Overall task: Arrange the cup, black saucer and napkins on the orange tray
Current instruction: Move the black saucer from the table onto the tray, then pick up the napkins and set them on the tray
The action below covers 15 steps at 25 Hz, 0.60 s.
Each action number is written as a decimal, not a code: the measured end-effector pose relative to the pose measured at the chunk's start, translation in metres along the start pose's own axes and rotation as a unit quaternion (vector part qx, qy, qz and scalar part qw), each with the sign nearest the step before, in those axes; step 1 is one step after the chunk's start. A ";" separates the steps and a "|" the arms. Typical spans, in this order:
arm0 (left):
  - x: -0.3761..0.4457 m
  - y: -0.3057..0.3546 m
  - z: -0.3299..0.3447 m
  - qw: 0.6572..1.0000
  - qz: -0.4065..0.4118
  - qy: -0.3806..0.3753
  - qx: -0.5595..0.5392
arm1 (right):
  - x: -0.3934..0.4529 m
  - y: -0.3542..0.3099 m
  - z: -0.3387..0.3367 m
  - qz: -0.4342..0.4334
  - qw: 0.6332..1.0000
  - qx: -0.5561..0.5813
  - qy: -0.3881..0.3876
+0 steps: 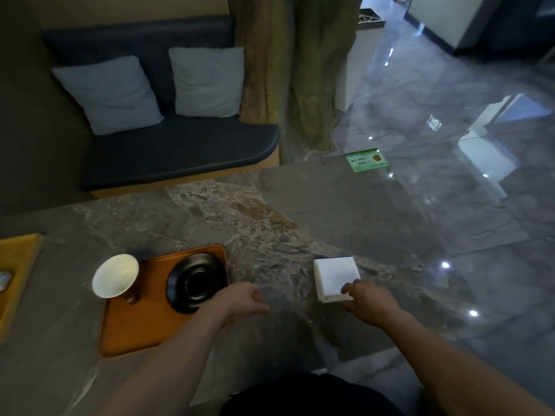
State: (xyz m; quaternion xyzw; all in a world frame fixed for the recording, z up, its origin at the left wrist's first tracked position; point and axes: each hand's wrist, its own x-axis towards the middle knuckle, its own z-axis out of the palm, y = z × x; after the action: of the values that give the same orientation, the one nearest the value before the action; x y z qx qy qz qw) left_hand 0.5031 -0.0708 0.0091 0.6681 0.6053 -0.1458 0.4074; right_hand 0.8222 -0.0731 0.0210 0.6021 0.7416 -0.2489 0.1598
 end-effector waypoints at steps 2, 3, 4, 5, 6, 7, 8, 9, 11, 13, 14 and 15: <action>0.015 0.023 -0.001 1.000 -0.002 -0.002 0.000 | -0.001 0.022 -0.004 0.001 1.000 0.003 0.006; 0.022 0.033 -0.001 1.000 -0.001 -0.003 0.000 | -0.001 0.031 -0.006 0.001 1.000 0.003 0.012; 0.029 0.044 -0.002 1.000 -0.001 -0.006 0.004 | -0.002 0.040 -0.008 0.001 1.000 0.003 0.017; 0.035 0.053 -0.002 1.000 -0.004 -0.008 0.009 | -0.001 0.048 -0.009 0.003 1.000 0.005 0.022; 0.040 0.062 -0.003 1.000 -0.006 -0.009 0.010 | 0.001 0.054 -0.010 0.004 1.000 0.008 0.024; 0.045 0.071 -0.004 1.000 -0.007 -0.007 0.008 | 0.003 0.060 -0.012 0.005 1.000 0.014 0.021; 0.049 0.079 -0.005 1.000 -0.005 -0.003 0.008 | 0.006 0.064 -0.014 0.005 1.000 0.017 0.013; 0.054 0.088 -0.006 1.000 -0.001 0.003 0.012 | 0.011 0.068 -0.016 0.007 1.000 0.020 0.007; 0.062 0.103 -0.009 1.000 0.009 0.016 0.018 | 0.021 0.073 -0.020 0.016 0.999 0.028 0.008; 0.071 0.115 -0.013 1.000 0.012 0.022 0.011 | 0.033 0.075 -0.023 0.019 0.999 0.027 0.009; 0.076 0.120 -0.015 1.000 0.013 0.022 0.013 | 0.040 0.075 -0.023 0.017 1.000 0.026 0.003; 0.081 0.124 -0.016 0.999 0.011 0.022 0.019 | 0.046 0.074 -0.023 0.015 1.000 0.025 -0.004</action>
State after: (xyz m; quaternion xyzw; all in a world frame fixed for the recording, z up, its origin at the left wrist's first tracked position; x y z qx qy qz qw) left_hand 0.6313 0.0045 0.0085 0.6857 0.6037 -0.1380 0.3824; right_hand 0.8852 -0.0119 0.0027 0.6160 0.7253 -0.2675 0.1513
